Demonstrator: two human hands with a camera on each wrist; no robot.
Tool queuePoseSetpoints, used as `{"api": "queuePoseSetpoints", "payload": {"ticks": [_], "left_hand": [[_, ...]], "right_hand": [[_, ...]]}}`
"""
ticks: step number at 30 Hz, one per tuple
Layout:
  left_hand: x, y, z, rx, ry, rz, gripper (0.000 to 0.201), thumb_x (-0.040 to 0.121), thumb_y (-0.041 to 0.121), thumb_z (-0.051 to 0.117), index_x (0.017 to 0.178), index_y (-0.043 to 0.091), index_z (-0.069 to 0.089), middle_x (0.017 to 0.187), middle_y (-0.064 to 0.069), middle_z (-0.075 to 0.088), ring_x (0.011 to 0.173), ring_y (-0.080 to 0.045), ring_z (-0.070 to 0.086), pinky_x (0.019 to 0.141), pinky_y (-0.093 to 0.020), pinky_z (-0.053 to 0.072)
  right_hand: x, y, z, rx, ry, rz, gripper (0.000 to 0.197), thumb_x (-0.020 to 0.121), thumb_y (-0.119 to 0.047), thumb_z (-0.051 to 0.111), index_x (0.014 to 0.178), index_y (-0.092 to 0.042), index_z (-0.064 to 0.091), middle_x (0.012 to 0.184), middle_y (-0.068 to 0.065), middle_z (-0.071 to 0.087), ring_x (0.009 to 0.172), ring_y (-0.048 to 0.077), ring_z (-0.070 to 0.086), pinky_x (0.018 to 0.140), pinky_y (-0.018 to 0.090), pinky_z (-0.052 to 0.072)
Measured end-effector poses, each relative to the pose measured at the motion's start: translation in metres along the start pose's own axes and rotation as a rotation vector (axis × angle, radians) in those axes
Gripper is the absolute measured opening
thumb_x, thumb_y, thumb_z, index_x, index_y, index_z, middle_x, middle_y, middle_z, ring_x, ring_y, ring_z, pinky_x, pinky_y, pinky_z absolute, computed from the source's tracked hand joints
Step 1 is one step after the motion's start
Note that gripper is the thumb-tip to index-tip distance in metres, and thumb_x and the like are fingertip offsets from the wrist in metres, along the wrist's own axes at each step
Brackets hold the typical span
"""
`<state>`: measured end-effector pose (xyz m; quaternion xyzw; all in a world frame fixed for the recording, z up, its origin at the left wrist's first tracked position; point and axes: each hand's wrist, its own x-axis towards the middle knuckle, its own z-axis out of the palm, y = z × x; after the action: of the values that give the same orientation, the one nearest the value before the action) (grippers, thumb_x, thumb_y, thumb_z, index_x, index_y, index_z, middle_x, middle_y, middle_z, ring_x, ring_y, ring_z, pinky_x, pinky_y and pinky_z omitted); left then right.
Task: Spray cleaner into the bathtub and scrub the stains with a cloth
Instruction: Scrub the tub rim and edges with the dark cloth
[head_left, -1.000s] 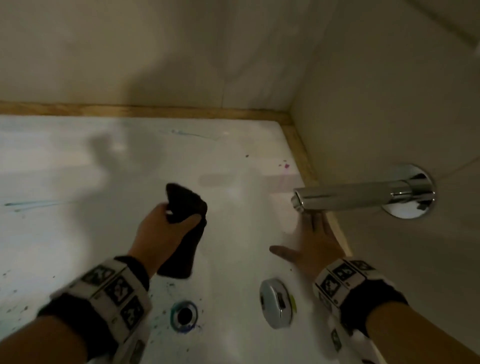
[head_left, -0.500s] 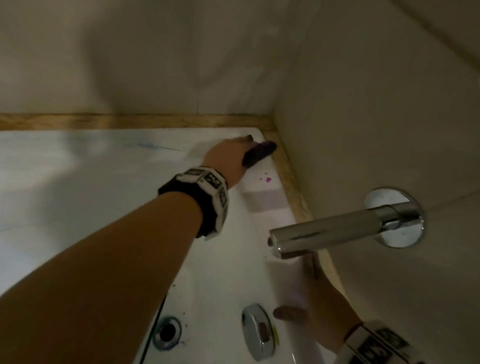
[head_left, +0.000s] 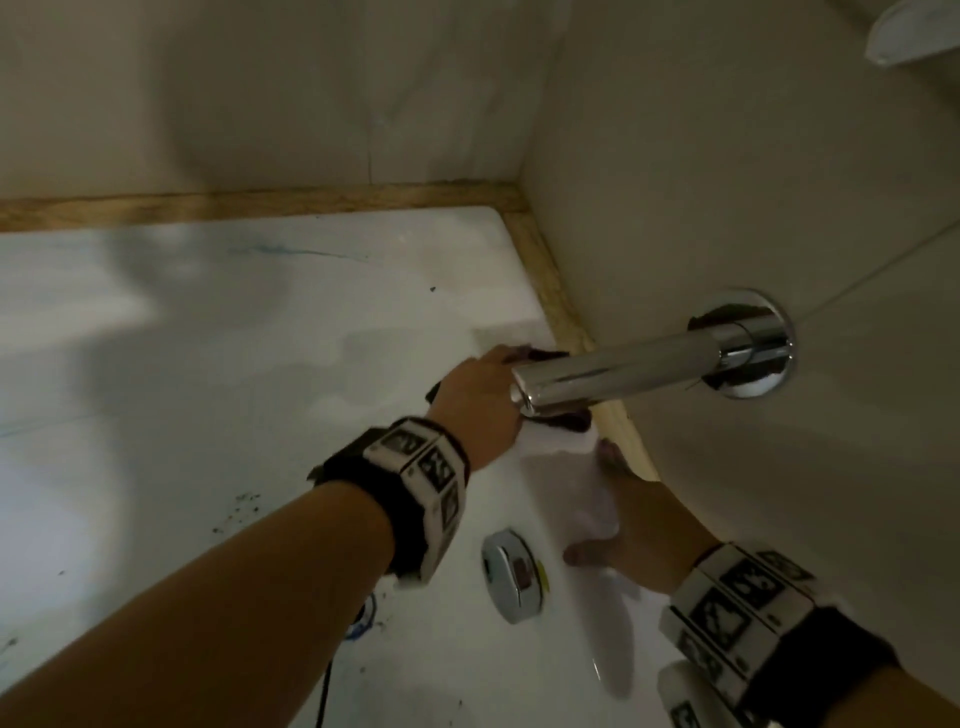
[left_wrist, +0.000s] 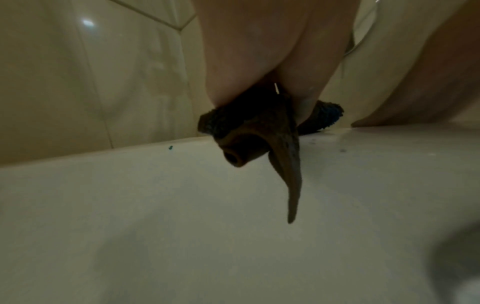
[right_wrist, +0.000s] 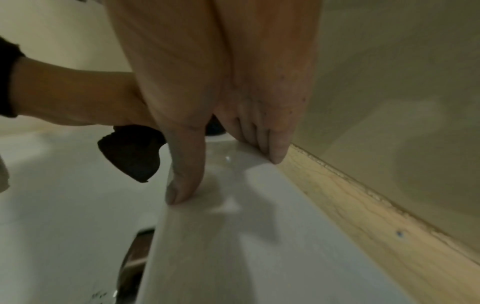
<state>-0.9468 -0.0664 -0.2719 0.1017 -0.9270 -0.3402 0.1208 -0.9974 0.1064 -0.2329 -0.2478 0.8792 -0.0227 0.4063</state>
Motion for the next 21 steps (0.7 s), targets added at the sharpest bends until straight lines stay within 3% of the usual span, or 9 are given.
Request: {"api": "queuePoseSetpoints", "payload": {"ticks": [1,3,5,8,10,12,14,17,21], "left_hand": [[-0.011,0.005,0.002,0.037,-0.010,0.045,0.043,0.077,-0.003,0.059,0.118,0.009,0.064,0.123,-0.016,0.060,0.108,-0.031,0.060,0.089,-0.034,0.052],[-0.030,0.007,0.004,0.125,-0.193,0.179,0.046,0.080,0.004,0.055,0.121,0.025,0.063,0.134,0.002,0.054,0.125,-0.021,0.048,0.100,-0.030,0.042],[-0.038,0.005,-0.004,0.068,-0.369,0.140,0.045,0.080,0.016,0.049,0.120,0.031,0.062,0.133,0.012,0.054,0.128,-0.013,0.043,0.105,-0.027,0.035],[-0.018,0.005,-0.035,-0.020,-0.142,0.024,0.046,0.072,0.026,0.045,0.111,0.019,0.068,0.111,-0.007,0.066,0.106,-0.026,0.060,0.091,-0.031,0.043],[0.014,-0.002,-0.058,-0.011,0.025,-0.090,0.041,0.080,0.024,0.048,0.117,0.019,0.065,0.114,-0.008,0.065,0.107,-0.025,0.058,0.092,-0.030,0.041],[0.048,-0.016,-0.079,0.048,0.116,-0.200,0.044,0.085,0.009,0.052,0.127,0.021,0.057,0.123,-0.008,0.061,0.113,-0.025,0.055,0.096,-0.032,0.040],[0.073,-0.031,-0.091,0.143,0.095,-0.247,0.051,0.087,0.004,0.050,0.136,0.018,0.047,0.129,-0.012,0.056,0.118,-0.029,0.052,0.098,-0.035,0.039],[0.085,-0.051,-0.088,0.290,-0.080,-0.348,0.058,0.093,0.010,0.047,0.147,0.013,0.027,0.143,-0.016,0.040,0.128,-0.033,0.041,0.106,-0.038,0.032],[0.070,-0.059,-0.053,0.377,-0.230,-0.370,0.060,0.095,0.008,0.043,0.149,0.018,0.019,0.155,-0.013,0.017,0.137,-0.031,0.027,0.110,-0.034,0.022]], "right_hand": [[-0.004,0.002,0.003,-0.010,-0.005,0.009,0.115,0.075,-0.037,0.073,0.147,-0.013,-0.014,0.157,0.000,0.006,0.135,0.020,0.033,0.109,0.030,0.031],[-0.012,0.005,0.011,-0.032,-0.006,0.017,0.114,0.077,-0.038,0.072,0.146,-0.014,-0.016,0.157,0.001,0.003,0.136,0.020,0.031,0.111,0.030,0.029],[-0.015,0.005,0.014,-0.044,-0.007,0.023,0.112,0.079,-0.037,0.069,0.145,-0.013,-0.019,0.157,0.002,-0.004,0.140,0.021,0.023,0.113,0.029,0.025],[-0.015,0.001,0.011,-0.058,-0.019,0.059,0.112,0.081,-0.036,0.068,0.145,-0.011,-0.020,0.157,0.004,-0.007,0.142,0.023,0.019,0.112,0.031,0.024],[-0.014,0.000,0.011,-0.062,-0.016,0.066,0.113,0.080,-0.036,0.069,0.145,-0.009,-0.019,0.156,0.004,-0.010,0.141,0.024,0.020,0.112,0.032,0.024],[-0.013,-0.001,0.012,-0.074,-0.016,0.066,0.114,0.078,-0.037,0.070,0.145,-0.008,-0.018,0.156,0.004,-0.011,0.141,0.024,0.021,0.112,0.032,0.025],[-0.010,-0.001,0.012,-0.089,-0.021,0.079,0.116,0.076,-0.036,0.073,0.146,-0.009,-0.015,0.156,0.004,-0.003,0.138,0.026,0.026,0.111,0.034,0.028],[-0.007,-0.004,0.011,-0.106,-0.019,0.098,0.116,0.073,-0.035,0.076,0.146,-0.010,-0.010,0.154,0.005,0.009,0.133,0.030,0.034,0.108,0.039,0.033],[-0.005,-0.005,0.011,-0.140,-0.033,0.118,0.118,0.073,-0.036,0.075,0.146,-0.008,-0.014,0.155,0.007,0.004,0.134,0.031,0.031,0.109,0.038,0.033]]}}
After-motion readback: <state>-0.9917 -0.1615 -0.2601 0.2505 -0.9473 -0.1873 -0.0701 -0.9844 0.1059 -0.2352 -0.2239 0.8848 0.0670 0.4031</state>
